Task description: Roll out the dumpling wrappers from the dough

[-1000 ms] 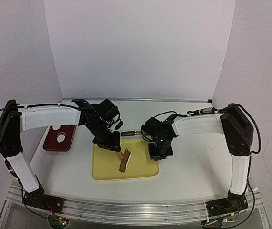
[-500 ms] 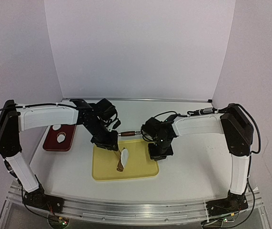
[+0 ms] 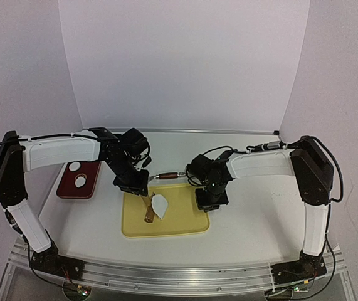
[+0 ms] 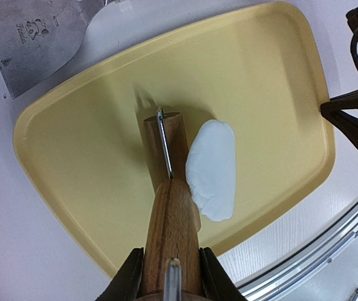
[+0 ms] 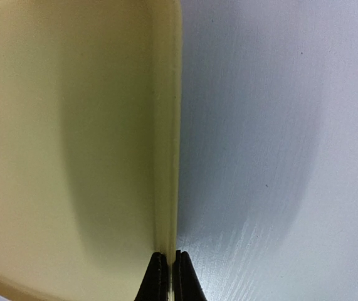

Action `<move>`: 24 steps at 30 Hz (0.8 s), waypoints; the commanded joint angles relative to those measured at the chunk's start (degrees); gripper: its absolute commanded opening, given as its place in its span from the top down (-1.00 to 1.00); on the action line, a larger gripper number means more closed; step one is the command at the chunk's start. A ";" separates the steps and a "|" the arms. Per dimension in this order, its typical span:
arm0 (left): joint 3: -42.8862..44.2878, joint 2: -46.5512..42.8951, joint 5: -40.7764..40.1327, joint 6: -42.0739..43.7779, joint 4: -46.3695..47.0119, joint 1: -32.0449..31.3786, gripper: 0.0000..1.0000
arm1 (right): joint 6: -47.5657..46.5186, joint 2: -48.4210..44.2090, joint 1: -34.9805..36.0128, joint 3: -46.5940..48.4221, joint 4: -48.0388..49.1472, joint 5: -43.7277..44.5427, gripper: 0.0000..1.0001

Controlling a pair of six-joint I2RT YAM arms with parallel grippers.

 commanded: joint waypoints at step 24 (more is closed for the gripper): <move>0.41 -5.60 6.11 3.76 11.19 -4.04 1.00 | -0.80 -2.51 0.21 1.65 -4.78 2.17 1.00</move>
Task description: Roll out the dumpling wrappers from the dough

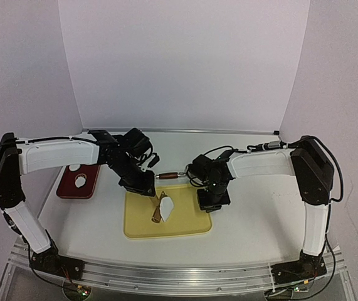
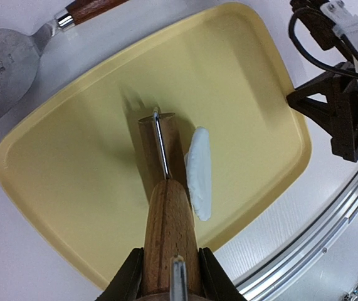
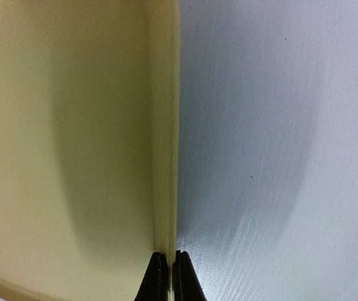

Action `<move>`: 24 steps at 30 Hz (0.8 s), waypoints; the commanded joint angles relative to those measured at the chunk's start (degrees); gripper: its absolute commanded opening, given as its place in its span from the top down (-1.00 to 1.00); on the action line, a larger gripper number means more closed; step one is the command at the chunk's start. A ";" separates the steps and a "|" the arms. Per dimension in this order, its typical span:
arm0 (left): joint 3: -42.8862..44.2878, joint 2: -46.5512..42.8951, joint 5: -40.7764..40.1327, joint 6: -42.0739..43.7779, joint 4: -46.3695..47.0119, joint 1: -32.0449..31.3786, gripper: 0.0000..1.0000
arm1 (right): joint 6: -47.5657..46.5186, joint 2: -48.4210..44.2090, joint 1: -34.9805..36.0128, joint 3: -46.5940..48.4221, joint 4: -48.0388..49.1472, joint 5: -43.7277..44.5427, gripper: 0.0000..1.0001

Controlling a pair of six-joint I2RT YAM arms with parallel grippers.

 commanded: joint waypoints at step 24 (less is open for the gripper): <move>10.20 -3.31 4.02 5.11 -0.90 -5.91 1.00 | -3.08 -3.93 0.21 0.54 -3.06 2.04 1.00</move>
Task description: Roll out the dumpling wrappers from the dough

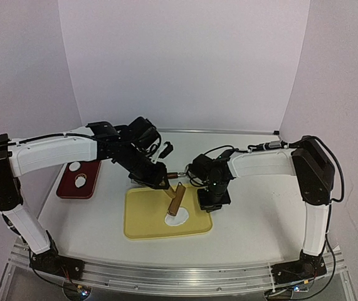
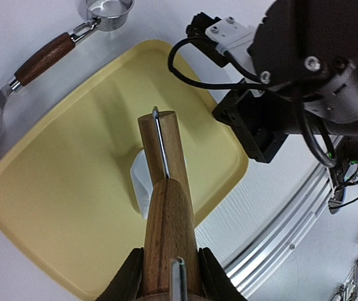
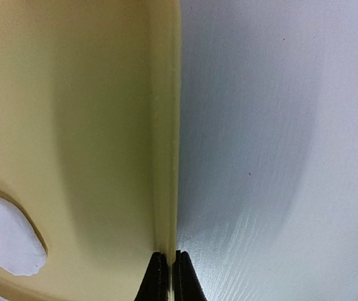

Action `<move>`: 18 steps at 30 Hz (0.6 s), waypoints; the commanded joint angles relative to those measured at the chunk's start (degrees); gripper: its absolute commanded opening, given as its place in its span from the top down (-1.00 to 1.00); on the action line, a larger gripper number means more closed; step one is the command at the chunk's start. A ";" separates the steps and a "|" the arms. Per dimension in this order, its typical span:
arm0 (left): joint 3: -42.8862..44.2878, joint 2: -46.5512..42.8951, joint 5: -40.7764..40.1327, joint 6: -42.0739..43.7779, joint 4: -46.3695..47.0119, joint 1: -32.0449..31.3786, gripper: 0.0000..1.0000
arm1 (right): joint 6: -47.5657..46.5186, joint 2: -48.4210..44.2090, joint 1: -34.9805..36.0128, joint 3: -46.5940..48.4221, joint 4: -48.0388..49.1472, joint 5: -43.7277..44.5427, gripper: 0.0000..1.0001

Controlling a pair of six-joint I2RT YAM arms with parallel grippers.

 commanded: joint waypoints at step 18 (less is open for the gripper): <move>1.91 1.18 2.00 11.54 -6.44 -0.05 1.00 | -28.38 -0.94 -3.97 4.80 1.20 -7.39 1.00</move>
